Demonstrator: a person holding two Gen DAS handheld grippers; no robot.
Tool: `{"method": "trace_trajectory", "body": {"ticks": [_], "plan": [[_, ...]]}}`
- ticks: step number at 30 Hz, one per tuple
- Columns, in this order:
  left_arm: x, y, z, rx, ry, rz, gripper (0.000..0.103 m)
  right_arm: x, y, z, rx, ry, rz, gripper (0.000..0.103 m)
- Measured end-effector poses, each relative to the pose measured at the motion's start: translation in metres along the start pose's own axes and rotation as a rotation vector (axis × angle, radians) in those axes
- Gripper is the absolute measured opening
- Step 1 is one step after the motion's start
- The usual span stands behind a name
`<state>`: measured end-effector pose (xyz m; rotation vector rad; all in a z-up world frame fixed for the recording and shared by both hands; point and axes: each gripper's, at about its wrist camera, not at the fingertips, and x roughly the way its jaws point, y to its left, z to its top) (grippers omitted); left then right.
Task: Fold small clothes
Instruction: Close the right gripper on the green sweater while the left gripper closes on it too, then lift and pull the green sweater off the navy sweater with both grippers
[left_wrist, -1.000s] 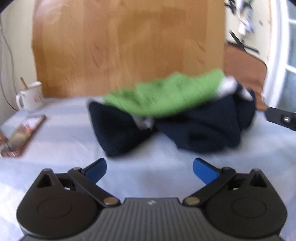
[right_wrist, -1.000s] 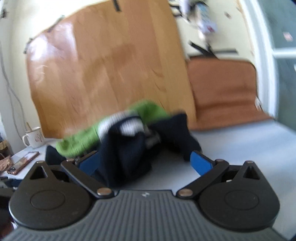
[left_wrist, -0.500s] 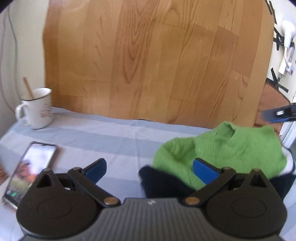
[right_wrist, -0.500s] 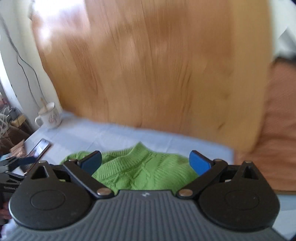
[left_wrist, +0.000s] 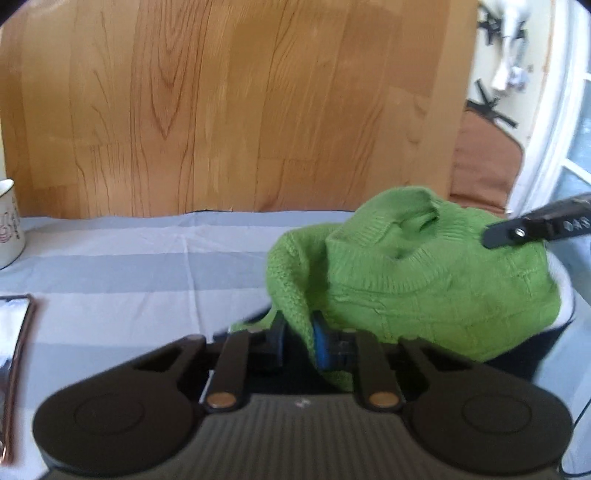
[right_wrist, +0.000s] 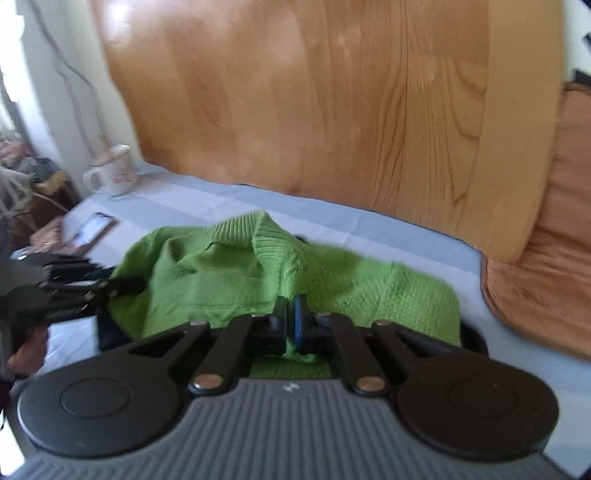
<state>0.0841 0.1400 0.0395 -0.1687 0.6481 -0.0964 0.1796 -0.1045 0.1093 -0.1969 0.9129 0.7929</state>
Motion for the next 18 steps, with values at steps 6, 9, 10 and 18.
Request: {"method": "trace_trajectory", "body": {"ticks": [6,9,10,18], "plan": [[-0.062,-0.011,-0.041,0.013,-0.086,-0.064,0.011,-0.064,0.027,-0.068,0.009,-0.081,0.027,0.006],[-0.088,-0.01,-0.062,-0.034,-0.114,-0.103,0.011,-0.084,0.032,-0.097,0.065,-0.108,0.035,0.006],[-0.095,-0.01,-0.07,-0.051,-0.117,-0.118,0.011,-0.088,0.032,-0.106,0.092,-0.112,0.034,0.006],[-0.121,-0.045,-0.11,0.055,-0.096,0.005,0.058,-0.109,0.03,-0.18,0.269,-0.1,-0.001,0.006]]}}
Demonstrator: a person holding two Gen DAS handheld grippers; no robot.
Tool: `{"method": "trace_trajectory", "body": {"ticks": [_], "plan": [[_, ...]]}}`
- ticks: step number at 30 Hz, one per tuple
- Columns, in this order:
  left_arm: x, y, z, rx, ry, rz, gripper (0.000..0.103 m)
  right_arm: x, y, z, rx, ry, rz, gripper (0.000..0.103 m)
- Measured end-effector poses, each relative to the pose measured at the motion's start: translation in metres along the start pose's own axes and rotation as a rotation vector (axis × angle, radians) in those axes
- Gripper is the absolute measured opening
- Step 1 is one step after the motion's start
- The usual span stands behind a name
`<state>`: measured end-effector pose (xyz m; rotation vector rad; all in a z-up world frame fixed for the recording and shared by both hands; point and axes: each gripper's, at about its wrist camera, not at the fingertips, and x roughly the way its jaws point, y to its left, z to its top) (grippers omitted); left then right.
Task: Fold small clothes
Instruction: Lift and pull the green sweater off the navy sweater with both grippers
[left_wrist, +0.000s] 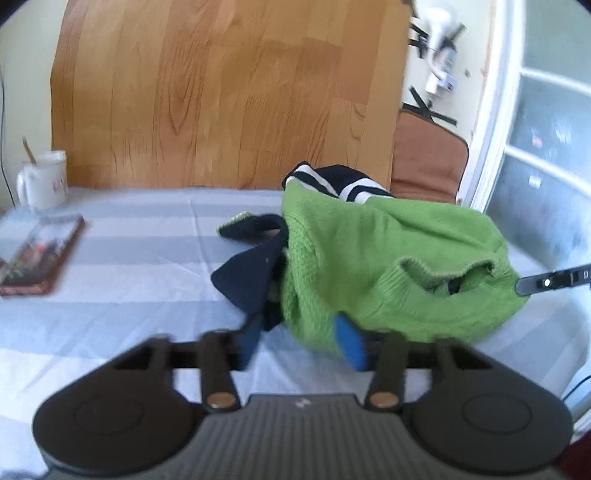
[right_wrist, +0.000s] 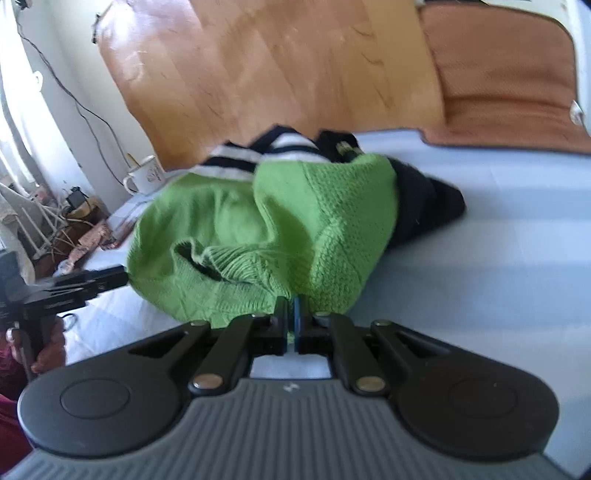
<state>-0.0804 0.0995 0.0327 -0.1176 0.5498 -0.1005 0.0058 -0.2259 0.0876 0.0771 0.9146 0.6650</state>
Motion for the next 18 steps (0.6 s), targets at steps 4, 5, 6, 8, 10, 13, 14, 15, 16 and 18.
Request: {"method": "trace_trajectory", "body": {"ticks": [4,5,6,8,10,13,14,15,16,18], "plan": [[-0.026,-0.024,-0.003,0.158,-0.071,0.061,0.081,-0.001,0.004,-0.007,-0.007,0.012,-0.016,0.008],[-0.031,-0.03,-0.003,0.193,-0.085,0.062,0.083,-0.006,0.003,-0.007,-0.004,0.008,-0.004,0.011],[-0.034,-0.034,-0.003,0.221,-0.093,0.062,0.083,-0.01,0.002,-0.006,0.0,-0.007,-0.001,0.012],[-0.036,-0.043,-0.004,0.263,-0.101,0.066,0.083,-0.02,0.001,-0.001,0.004,-0.051,0.0,0.023],[-0.03,-0.048,-0.002,0.279,-0.095,0.059,0.081,-0.03,0.0,0.006,0.005,-0.105,-0.023,0.04],[-0.016,-0.055,-0.002,0.297,-0.073,0.036,0.077,-0.032,0.003,0.021,-0.015,-0.148,-0.069,0.05],[-0.011,-0.057,-0.003,0.31,-0.063,0.026,0.078,-0.03,0.004,0.026,-0.028,-0.15,-0.078,0.05],[-0.004,-0.06,-0.004,0.323,-0.048,0.023,0.08,-0.026,0.006,0.031,-0.038,-0.149,-0.086,0.05],[0.004,-0.061,-0.006,0.333,-0.027,0.031,0.08,-0.021,0.007,0.036,-0.047,-0.145,-0.097,0.051],[0.02,-0.059,-0.009,0.332,0.025,0.051,0.079,-0.01,0.009,0.045,-0.061,-0.137,-0.115,0.055]]}}
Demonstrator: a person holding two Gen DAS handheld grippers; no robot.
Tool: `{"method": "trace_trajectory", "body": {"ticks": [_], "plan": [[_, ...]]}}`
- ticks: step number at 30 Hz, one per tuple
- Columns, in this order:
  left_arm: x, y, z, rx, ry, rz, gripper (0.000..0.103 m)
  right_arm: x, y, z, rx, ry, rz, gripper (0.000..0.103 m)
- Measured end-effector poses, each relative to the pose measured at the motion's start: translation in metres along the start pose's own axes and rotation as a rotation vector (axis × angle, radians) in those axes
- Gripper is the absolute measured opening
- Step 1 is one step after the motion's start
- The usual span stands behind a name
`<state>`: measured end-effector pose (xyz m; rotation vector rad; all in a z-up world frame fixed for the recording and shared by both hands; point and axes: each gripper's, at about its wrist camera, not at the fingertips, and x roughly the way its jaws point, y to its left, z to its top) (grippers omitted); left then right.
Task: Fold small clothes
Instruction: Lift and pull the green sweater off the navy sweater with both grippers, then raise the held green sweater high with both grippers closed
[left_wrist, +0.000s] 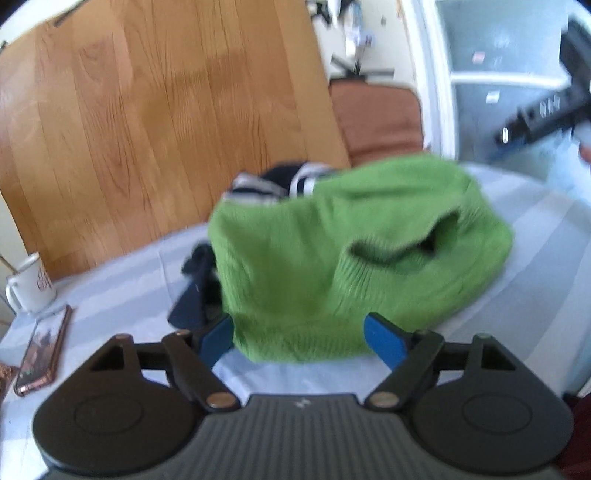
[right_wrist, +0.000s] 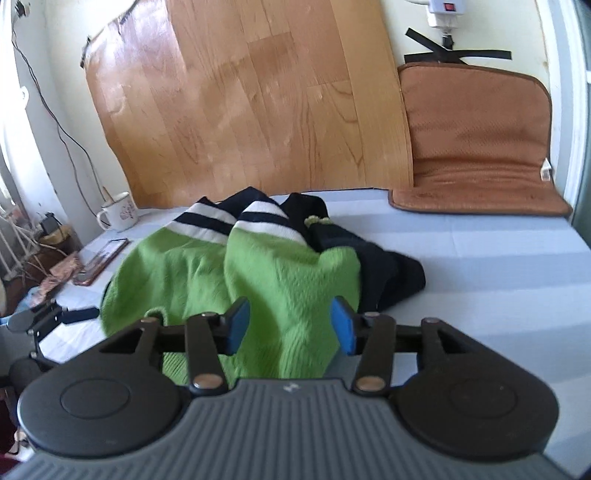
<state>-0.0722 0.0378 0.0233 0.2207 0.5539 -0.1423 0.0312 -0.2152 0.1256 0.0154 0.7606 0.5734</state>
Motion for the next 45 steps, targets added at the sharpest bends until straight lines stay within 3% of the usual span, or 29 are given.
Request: {"method": "trace_trajectory", "body": {"ticks": [2,6,7,8,10,15,24,30,34,37,39,42,45], "plan": [[0.012,0.003,-0.002,-0.024,0.042,0.004,0.074,0.012,-0.002,0.005,-0.01,0.006,-0.016,0.062],[0.015,0.008,0.0,-0.088,0.044,-0.032,0.036,0.036,-0.019,0.008,0.063,0.043,-0.051,0.067],[0.015,0.01,0.002,-0.108,0.04,-0.039,0.027,0.039,-0.026,0.005,0.107,0.069,-0.044,0.067],[0.016,0.011,0.004,-0.129,0.039,-0.043,0.011,0.046,-0.034,0.001,0.167,0.108,-0.028,0.053],[0.013,0.017,0.007,-0.183,0.025,-0.052,0.01,0.049,-0.044,-0.006,0.251,0.162,0.043,0.01],[-0.038,0.035,0.033,-0.267,-0.165,-0.029,0.009,-0.017,-0.034,0.019,0.26,-0.045,0.071,0.009],[-0.158,0.084,0.129,-0.372,-0.592,0.045,0.009,-0.16,0.027,0.125,0.117,-0.492,0.116,0.009],[-0.24,0.082,0.194,-0.315,-0.833,0.18,0.009,-0.259,0.071,0.165,0.003,-0.739,0.159,0.009],[-0.28,0.075,0.237,-0.252,-0.906,0.277,0.009,-0.296,0.084,0.189,-0.043,-0.832,0.154,0.009],[-0.281,0.072,0.259,-0.233,-0.901,0.312,0.009,-0.301,0.082,0.199,-0.055,-0.848,0.138,0.009],[-0.262,0.072,0.267,-0.225,-0.849,0.329,0.009,-0.288,0.073,0.201,-0.041,-0.817,0.127,0.009],[-0.202,0.077,0.272,-0.213,-0.686,0.355,0.009,-0.238,0.05,0.196,0.018,-0.712,0.112,0.009],[-0.112,0.081,0.264,-0.207,-0.485,0.36,0.01,-0.152,0.016,0.184,0.102,-0.56,0.051,0.009]]}}
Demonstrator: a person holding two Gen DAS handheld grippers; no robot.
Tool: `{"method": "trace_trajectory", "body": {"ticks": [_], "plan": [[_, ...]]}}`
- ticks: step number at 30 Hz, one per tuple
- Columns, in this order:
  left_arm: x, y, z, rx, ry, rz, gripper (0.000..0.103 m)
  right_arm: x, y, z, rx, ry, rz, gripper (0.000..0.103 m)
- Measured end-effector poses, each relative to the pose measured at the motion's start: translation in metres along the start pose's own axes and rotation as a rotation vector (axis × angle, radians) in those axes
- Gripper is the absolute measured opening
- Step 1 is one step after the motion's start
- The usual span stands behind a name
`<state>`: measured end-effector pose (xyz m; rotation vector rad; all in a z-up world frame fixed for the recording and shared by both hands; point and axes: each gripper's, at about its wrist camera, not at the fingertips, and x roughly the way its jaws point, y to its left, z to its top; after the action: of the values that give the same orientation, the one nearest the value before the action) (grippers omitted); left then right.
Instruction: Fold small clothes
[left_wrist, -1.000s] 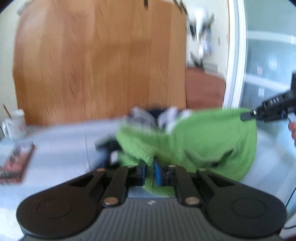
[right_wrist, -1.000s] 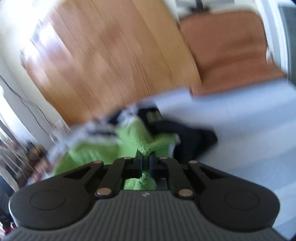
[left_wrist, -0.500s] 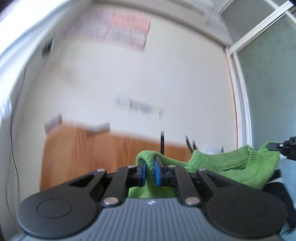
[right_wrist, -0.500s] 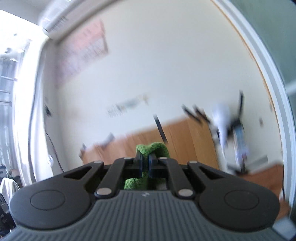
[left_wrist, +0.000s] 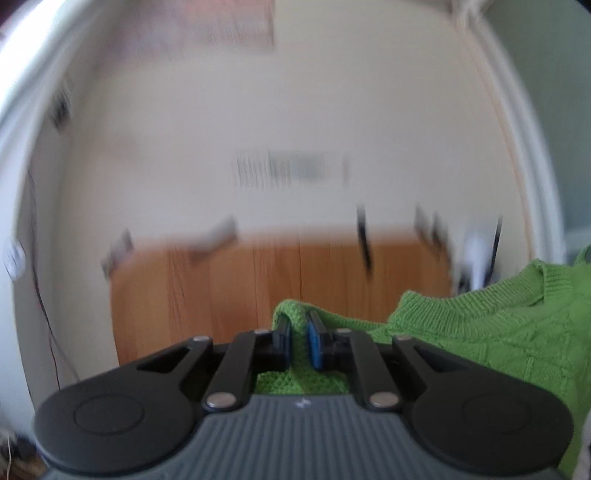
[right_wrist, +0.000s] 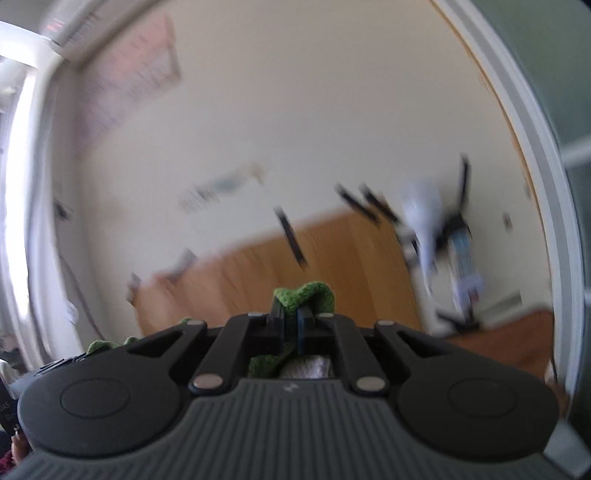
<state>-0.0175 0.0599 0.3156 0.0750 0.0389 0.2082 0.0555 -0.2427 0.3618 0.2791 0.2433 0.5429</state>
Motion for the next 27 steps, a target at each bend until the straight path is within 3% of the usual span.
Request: {"method": "trace_trajectory", "body": {"ticks": [3,5,7,8,10,12,14,18,19,20,22,23,25,27], "plan": [[0.095,-0.032,-0.081,0.064,0.213,0.03,0.015,0.085,-0.054,-0.07,0.06,0.148,-0.151,0.011],[0.146,-0.049,-0.149,0.112,0.391,0.056,0.018,0.145,-0.091,-0.133,0.026,0.295,-0.274,0.016],[0.176,-0.055,-0.213,0.087,0.59,0.06,0.015,0.175,-0.125,-0.19,0.007,0.45,-0.39,0.02],[0.175,-0.054,-0.236,0.066,0.625,0.041,0.014,0.175,-0.139,-0.215,-0.005,0.5,-0.409,0.023],[0.159,-0.051,-0.266,0.064,0.61,0.033,0.017,0.157,-0.15,-0.245,-0.077,0.514,-0.394,0.023],[0.142,-0.048,-0.285,0.042,0.603,0.033,0.017,0.132,-0.151,-0.262,-0.16,0.511,-0.345,0.039],[0.133,-0.048,-0.289,0.016,0.607,-0.007,0.017,0.113,-0.149,-0.269,-0.195,0.513,-0.291,0.063],[0.121,-0.056,-0.304,0.01,0.627,-0.044,0.018,0.093,-0.134,-0.278,-0.22,0.568,-0.196,0.08],[0.121,-0.059,-0.311,0.011,0.635,-0.046,0.018,0.089,-0.135,-0.284,-0.225,0.575,-0.187,0.08],[0.122,-0.056,-0.307,0.014,0.643,-0.038,0.018,0.087,-0.132,-0.288,-0.241,0.59,-0.193,0.064],[0.129,-0.053,-0.311,0.013,0.676,-0.012,0.018,0.094,-0.134,-0.292,-0.296,0.659,-0.223,0.018],[0.124,-0.043,-0.309,0.0,0.685,-0.006,0.018,0.097,-0.137,-0.286,-0.333,0.656,-0.272,0.017],[0.128,-0.029,-0.301,-0.03,0.673,0.018,0.018,0.103,-0.148,-0.262,-0.451,0.567,-0.402,0.017],[0.128,-0.016,-0.292,-0.038,0.637,0.056,0.018,0.119,-0.172,-0.238,-0.675,0.472,-0.642,0.018]]}}
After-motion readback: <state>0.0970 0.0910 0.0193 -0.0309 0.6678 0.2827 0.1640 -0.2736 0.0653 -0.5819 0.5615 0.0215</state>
